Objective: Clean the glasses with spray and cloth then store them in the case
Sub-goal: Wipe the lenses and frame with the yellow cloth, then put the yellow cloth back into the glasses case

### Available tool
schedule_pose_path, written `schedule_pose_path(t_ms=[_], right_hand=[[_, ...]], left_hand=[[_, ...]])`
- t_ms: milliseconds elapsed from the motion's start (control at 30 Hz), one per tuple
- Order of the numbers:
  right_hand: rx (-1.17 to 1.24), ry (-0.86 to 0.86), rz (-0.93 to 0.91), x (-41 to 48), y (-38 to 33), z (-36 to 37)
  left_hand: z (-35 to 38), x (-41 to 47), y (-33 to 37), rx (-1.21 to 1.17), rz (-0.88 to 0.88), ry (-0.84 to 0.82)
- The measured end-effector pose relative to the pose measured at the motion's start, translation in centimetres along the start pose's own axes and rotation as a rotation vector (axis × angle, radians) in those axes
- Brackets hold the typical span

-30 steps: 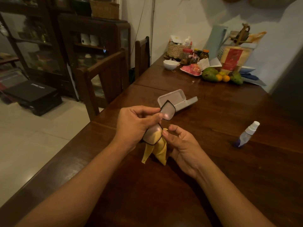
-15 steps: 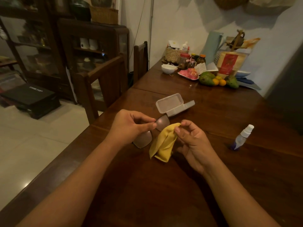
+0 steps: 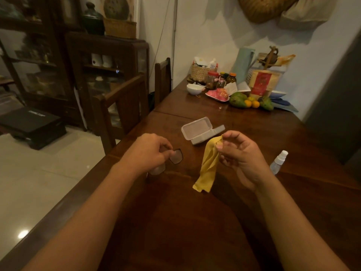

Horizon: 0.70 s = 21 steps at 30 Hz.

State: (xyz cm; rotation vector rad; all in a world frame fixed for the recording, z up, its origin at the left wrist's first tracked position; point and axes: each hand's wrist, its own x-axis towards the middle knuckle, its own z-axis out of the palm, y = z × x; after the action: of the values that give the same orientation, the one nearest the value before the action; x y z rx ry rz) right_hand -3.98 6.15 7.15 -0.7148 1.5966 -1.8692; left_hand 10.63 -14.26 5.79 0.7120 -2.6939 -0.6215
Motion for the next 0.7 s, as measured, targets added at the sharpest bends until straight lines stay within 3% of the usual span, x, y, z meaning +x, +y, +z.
schedule_pose_path(t_ms=[400,700], right_hand=[[-0.521,-0.008,-0.141,0.3,-0.8,-0.9],[-0.703,0.067,-0.209,0.6,-1.1,-2.4]], left_hand=[[1.8,8.8,6.3,0.305,0.004,-0.132],[6.0,10.4,8.5,0.265,-0.071,-0.153]])
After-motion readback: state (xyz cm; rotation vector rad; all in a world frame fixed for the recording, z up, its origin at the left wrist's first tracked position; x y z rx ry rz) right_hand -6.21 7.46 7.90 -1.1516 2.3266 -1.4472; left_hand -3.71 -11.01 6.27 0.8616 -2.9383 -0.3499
